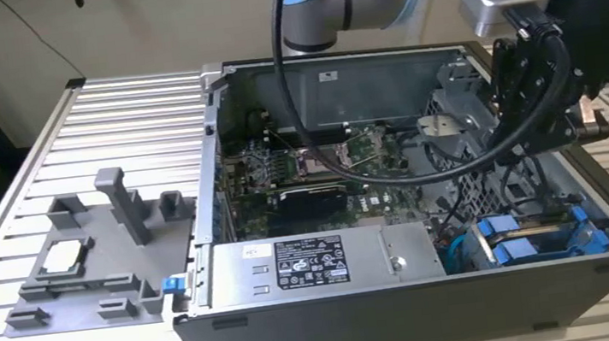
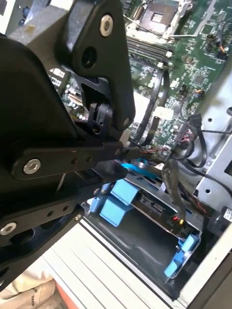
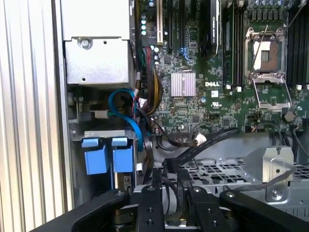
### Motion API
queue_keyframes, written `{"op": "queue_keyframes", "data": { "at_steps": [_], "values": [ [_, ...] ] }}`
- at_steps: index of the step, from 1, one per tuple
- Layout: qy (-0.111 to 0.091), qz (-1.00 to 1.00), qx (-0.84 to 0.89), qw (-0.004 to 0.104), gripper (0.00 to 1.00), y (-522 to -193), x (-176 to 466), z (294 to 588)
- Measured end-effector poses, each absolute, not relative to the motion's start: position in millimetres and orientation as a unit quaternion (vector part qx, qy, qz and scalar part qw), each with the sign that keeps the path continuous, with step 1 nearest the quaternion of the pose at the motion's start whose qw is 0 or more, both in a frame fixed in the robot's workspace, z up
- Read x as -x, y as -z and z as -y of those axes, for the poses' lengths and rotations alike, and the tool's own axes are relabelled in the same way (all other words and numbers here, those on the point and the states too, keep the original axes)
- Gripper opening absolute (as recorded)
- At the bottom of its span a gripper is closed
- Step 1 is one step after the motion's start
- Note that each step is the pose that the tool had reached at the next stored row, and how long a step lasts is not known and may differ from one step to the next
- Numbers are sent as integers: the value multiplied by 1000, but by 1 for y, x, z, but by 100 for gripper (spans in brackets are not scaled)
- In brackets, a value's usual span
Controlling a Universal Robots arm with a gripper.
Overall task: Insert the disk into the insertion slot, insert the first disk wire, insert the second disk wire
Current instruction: 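Insert the second disk wire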
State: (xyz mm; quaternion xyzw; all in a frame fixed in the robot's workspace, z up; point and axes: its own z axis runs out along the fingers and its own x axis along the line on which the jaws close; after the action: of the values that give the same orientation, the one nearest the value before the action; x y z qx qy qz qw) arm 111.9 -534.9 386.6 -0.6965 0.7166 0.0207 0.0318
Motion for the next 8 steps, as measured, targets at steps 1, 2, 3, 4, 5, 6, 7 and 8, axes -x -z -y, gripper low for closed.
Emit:
{"op": "queue_keyframes", "data": {
  "at_steps": [1,2,3,4,5,6,7,8],
  "values": [
    [-21,-717,696,32,27,-387,-112,535],
    [-21,-717,696,32,27,-387,-112,535],
    [-21,-717,696,32,27,-387,-112,535],
    [-20,-717,696,32,27,-387,-112,535],
    [-19,-717,696,32,27,-386,-111,535],
    [-15,-717,697,29,27,-386,-111,534],
    [-8,-717,697,24,27,-386,-110,533],
    [-1,-717,697,19,27,-386,-109,532]
  ]
}}
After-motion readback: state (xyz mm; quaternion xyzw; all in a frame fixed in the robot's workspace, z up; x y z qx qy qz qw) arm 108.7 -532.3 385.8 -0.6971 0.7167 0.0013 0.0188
